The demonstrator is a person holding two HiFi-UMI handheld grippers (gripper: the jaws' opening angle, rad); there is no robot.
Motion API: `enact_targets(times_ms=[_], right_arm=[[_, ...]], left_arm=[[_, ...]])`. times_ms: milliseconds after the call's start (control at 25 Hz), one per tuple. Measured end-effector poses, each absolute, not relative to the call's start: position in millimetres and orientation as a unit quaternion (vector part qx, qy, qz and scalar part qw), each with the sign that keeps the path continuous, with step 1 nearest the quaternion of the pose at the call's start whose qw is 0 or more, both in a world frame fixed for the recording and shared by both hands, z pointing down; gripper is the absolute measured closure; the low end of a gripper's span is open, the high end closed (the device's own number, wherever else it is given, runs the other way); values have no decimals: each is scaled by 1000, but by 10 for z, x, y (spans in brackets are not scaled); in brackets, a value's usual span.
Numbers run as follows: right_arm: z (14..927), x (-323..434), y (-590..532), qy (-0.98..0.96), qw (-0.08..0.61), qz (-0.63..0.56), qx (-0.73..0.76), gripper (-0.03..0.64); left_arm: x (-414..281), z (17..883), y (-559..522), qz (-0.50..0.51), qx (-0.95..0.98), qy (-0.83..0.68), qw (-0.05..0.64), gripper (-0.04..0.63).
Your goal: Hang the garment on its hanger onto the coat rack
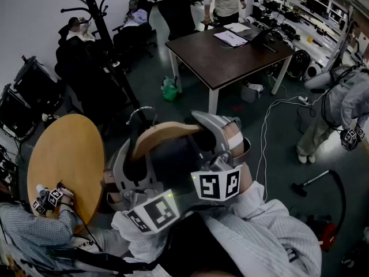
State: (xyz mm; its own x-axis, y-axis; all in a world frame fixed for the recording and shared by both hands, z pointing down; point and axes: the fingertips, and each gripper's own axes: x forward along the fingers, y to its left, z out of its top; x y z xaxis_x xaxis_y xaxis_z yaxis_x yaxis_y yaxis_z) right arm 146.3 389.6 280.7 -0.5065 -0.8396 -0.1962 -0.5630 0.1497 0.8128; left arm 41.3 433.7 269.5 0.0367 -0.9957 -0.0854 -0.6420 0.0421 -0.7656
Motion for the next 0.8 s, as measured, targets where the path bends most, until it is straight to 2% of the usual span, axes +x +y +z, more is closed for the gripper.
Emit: enact_targets(times_ms=[800], right_arm=[[2961,1580,3820,-755,154,-444,457,525]], left_arm=[[541,2861,4281,-276,-639,646,313,494]])
